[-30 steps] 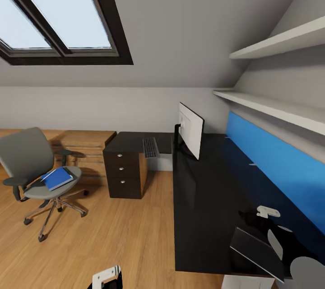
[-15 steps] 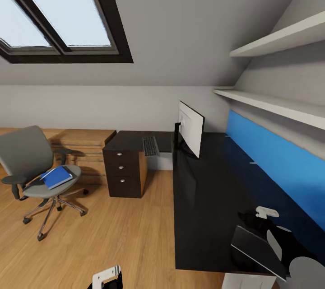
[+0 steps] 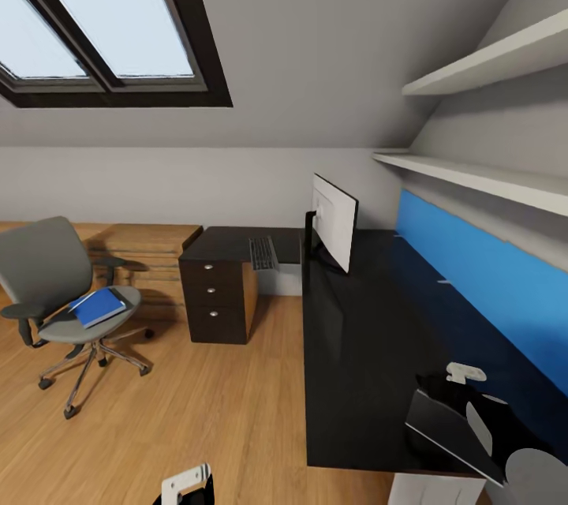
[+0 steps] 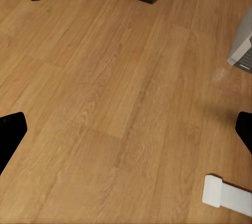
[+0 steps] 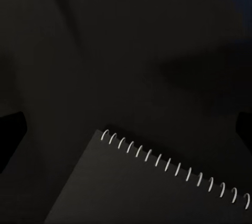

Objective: In the bedroom, organize the workspace by keeping the computer under the desk, ensuring the monitor is on the desk, placing the keyboard on the desk next to the monitor, placing the mouse on the desk next to the keyboard, moving the folder from the swivel chair onto the desk next to the mouse, stacking the notebook on top of the folder with the pen on top of the notebook, and positioning the swivel chair next to the desk.

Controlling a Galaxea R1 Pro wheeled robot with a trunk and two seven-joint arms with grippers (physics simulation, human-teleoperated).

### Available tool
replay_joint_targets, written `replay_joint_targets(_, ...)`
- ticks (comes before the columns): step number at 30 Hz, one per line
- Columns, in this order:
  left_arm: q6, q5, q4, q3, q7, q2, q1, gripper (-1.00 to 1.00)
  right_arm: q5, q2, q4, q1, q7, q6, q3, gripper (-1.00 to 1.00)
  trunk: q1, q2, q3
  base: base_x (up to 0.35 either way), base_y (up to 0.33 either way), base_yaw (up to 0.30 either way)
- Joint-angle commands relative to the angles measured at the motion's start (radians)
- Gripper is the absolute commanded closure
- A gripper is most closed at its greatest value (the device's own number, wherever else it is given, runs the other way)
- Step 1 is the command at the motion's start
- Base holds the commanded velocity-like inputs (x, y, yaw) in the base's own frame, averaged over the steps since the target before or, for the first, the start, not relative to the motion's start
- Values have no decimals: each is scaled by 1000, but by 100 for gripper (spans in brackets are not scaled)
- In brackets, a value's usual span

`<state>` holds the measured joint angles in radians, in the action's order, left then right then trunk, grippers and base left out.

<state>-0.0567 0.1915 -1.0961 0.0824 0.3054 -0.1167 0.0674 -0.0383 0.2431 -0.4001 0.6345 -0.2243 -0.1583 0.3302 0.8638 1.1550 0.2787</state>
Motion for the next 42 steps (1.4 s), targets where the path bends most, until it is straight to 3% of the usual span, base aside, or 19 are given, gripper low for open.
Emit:
replay_joint_targets(1, -5, 6, -2, 2, 6, 0, 0, -100, -4, -1, -2, 1, -7, -6, 8, -100, 4, 8, 4, 0, 0, 0)
replay_joint_targets(9, -5, 6, -3, 3, 6, 1, 0, -100, -5, -1, -2, 1, -7, -7, 7, -100, 16, 29, 14, 0, 0, 0)
replay_joint_targets(32, -5, 5, -3, 3, 7, 1, 0, -100, -5, -1, -4, 1, -7, -7, 7, -100, 104, 190, 86, 0, 0, 0)
replay_joint_targets(42, -5, 5, -2, 2, 5, 2, 0, -100, -5, -1, -5, 1, -7, -7, 8, -100, 104, 190, 86, 0, 0, 0)
